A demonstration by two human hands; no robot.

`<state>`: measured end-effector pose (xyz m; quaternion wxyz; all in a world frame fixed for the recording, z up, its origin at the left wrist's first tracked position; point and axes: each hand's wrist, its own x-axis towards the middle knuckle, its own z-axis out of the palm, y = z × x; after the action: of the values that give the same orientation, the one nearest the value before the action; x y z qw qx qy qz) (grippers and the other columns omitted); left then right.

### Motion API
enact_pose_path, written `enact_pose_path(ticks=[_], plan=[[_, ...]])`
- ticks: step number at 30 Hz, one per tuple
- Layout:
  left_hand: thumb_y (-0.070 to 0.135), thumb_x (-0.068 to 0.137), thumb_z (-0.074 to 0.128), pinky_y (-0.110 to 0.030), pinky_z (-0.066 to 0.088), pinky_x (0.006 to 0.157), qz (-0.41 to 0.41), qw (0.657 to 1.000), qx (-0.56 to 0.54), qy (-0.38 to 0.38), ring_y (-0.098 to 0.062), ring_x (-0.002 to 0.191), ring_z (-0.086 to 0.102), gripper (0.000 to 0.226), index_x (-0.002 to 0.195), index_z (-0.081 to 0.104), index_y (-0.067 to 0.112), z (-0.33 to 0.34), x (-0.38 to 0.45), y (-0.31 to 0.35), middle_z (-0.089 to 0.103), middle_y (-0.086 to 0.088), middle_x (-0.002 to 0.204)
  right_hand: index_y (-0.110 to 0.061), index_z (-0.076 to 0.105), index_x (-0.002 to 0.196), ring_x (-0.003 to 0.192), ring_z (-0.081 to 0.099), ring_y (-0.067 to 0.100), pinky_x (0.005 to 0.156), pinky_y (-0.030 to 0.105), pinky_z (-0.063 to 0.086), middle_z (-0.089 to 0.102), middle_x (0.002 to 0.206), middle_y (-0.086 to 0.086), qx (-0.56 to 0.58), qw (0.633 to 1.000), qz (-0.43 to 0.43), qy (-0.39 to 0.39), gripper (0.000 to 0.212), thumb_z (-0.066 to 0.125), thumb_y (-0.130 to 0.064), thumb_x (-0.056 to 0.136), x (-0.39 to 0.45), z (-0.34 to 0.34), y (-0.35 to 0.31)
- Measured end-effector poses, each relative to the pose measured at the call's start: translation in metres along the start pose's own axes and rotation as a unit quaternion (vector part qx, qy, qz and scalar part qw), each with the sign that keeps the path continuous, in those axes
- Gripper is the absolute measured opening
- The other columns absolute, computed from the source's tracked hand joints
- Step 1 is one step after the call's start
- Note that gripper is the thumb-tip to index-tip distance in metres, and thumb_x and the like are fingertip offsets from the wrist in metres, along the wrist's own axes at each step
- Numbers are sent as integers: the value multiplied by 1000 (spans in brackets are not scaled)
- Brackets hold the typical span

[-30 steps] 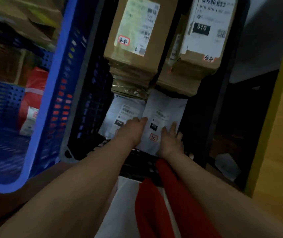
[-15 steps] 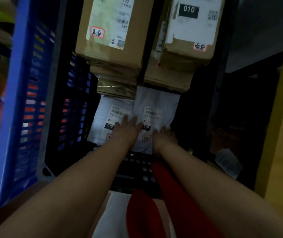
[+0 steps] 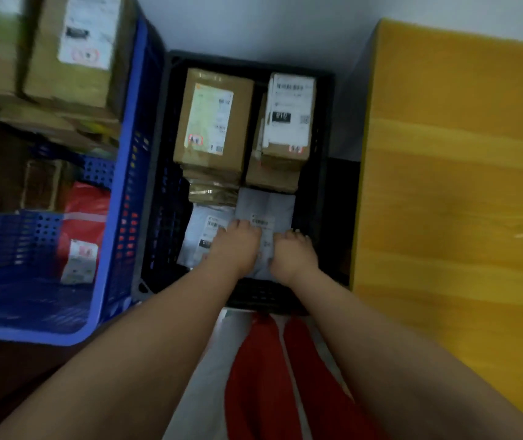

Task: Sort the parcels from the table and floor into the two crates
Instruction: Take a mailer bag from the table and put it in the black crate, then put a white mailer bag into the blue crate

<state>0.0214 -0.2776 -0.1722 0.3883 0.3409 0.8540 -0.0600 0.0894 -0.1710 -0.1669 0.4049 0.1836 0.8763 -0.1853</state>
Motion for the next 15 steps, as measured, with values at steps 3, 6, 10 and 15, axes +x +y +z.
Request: enact_pose_path(ticks=[3, 6, 10, 15], plan=[[20, 94, 54, -43, 36, 104, 29, 999, 21, 40, -32, 135, 30, 49, 138, 37, 9, -38, -12, 22, 37, -16, 141, -9, 29, 147, 144, 20, 34, 119, 43, 15, 26, 154, 20, 4, 999, 2, 46, 62, 51, -31, 94, -21, -35, 3], [19, 95, 51, -45, 33, 107, 52, 995, 29, 85, -32, 140, 25, 49, 140, 34, 9, -74, -22, 44, 35, -16, 143, -10, 18, 152, 147, 12, 32, 120, 42, 12, 18, 158, 17, 22, 994, 17, 109, 66, 49, -28, 96, -45, -68, 19], [25, 95, 53, -46, 33, 110, 112, 982, 48, 142, -32, 140, 24, 56, 144, 30, 12, -120, -28, 85, 33, -14, 145, -10, 18, 151, 145, 17, 33, 117, 43, 16, 21, 156, 17, 38, 979, 56, 192, 68, 51, -30, 95, -75, -98, 50], [30, 94, 57, -47, 32, 112, 189, 960, 100, 182, -30, 141, 25, 59, 145, 32, 13, -161, -26, 154, 32, -11, 149, -12, 24, 148, 145, 18, 32, 119, 44, 17, 25, 155, 14, 76, 953, 110, 273, 64, 51, -35, 95, -103, -116, 98]])
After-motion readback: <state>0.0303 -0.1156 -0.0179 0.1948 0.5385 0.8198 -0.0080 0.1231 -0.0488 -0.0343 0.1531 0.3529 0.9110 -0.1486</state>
